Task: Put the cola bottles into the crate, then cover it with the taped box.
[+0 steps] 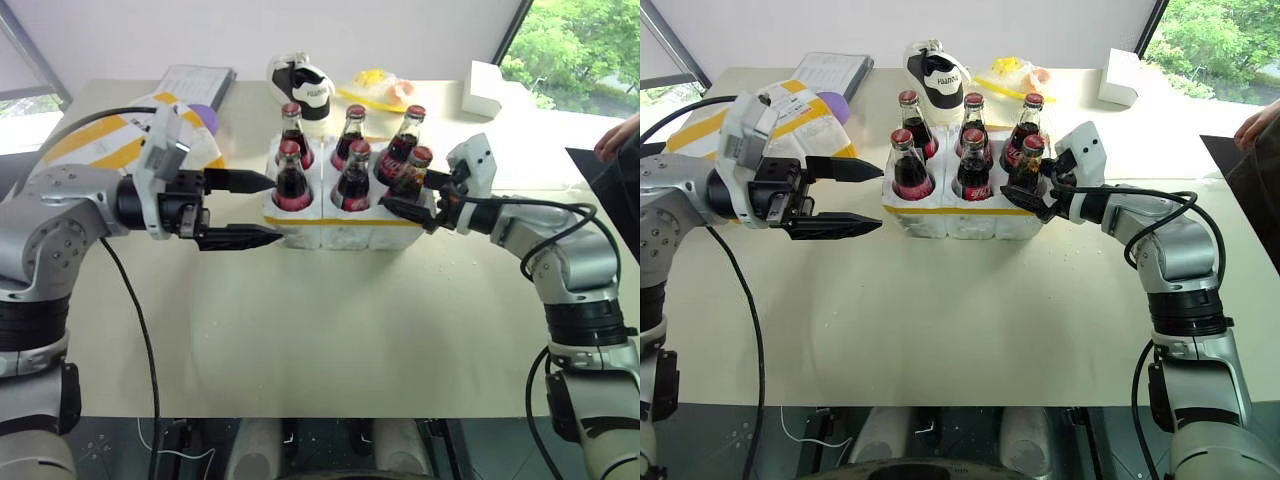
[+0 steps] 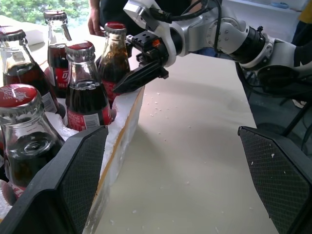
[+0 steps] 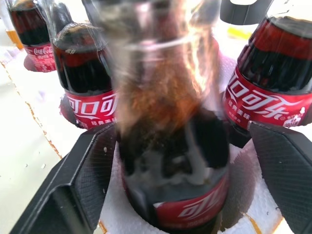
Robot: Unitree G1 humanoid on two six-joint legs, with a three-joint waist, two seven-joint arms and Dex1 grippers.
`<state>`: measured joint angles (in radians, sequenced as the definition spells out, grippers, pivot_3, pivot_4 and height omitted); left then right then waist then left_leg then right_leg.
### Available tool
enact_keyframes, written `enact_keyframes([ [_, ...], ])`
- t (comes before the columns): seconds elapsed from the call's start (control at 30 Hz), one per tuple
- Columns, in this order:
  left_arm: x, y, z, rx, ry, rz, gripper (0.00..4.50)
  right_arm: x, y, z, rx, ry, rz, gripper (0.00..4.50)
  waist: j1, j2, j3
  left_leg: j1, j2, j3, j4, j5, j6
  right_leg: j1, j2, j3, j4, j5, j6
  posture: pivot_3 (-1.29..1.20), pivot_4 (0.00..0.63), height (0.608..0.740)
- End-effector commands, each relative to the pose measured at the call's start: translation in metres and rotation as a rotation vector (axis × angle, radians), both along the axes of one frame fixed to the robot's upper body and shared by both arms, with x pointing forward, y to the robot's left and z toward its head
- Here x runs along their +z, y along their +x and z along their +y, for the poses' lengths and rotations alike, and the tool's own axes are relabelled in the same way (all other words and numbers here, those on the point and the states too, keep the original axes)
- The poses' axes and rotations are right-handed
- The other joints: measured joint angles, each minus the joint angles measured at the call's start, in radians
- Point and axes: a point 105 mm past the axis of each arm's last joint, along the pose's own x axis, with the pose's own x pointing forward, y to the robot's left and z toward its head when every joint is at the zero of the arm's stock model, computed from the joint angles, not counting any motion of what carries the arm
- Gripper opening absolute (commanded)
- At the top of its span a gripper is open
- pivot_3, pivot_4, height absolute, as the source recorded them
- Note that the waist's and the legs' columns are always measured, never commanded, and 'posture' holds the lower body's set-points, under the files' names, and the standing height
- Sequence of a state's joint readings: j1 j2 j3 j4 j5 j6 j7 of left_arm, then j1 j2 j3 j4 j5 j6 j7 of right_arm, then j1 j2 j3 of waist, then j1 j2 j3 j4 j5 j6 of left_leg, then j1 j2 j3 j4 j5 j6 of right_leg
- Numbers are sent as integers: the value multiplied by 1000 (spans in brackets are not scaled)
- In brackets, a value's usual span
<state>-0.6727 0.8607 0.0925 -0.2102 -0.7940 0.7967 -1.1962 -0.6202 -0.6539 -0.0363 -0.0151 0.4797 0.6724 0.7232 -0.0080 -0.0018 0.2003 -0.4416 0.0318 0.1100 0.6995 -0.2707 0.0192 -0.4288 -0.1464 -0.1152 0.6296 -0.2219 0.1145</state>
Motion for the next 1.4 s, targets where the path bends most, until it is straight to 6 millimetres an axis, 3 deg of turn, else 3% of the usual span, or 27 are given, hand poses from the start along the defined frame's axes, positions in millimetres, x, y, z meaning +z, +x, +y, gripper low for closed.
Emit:
enact_keyframes([
  [0.03,8,-4,3,16,-8,-53,4500,21,-11,-20,-21,0,-49,4469,3,0,0,0,0,0,0,0,0,0,0,0,0,0,0,0,150,740],
  [0.27,12,1,30,229,3,-124,4500,77,-54,-54,41,-42,-157,4469,-1,0,0,0,0,-1,-1,0,0,-1,0,0,0,0,0,0,150,740],
  [0.43,-1,6,81,544,180,-240,4500,92,-102,-44,280,-103,-123,4469,-9,0,0,1,1,-2,-2,0,0,-1,0,0,-1,0,0,0,150,740],
  [0.5,-6,6,97,637,246,-266,4500,93,-110,-38,338,-99,-121,4469,-7,0,0,2,1,-2,-2,-1,1,0,0,1,-1,0,0,0,150,740],
  [0.73,-33,-3,211,1122,751,-399,4500,112,-124,-8,516,0,-145,4469,-4,1,0,1,1,-2,-2,-5,7,-3,-3,1,0,0,-1,0,150,740],
  [0.87,-55,-6,257,1257,984,-448,4500,119,-126,1,563,28,-159,4469,0,1,0,0,2,-2,-2,-6,8,-4,-4,0,-1,0,-1,0,150,740],
  [1.1,-74,29,280,1338,1082,-600,4500,122,-125,9,575,26,-185,4469,15,-1,-1,-2,2,-1,-2,-6,8,-7,-5,0,0,1,-2,0,150,740],
  [1.4,-86,78,278,1346,1106,-688,4500,126,-130,9,552,21,-195,4469,19,-2,-2,-3,0,7,-2,-5,7,-7,-4,0,1,2,-1,0,150,740],
])
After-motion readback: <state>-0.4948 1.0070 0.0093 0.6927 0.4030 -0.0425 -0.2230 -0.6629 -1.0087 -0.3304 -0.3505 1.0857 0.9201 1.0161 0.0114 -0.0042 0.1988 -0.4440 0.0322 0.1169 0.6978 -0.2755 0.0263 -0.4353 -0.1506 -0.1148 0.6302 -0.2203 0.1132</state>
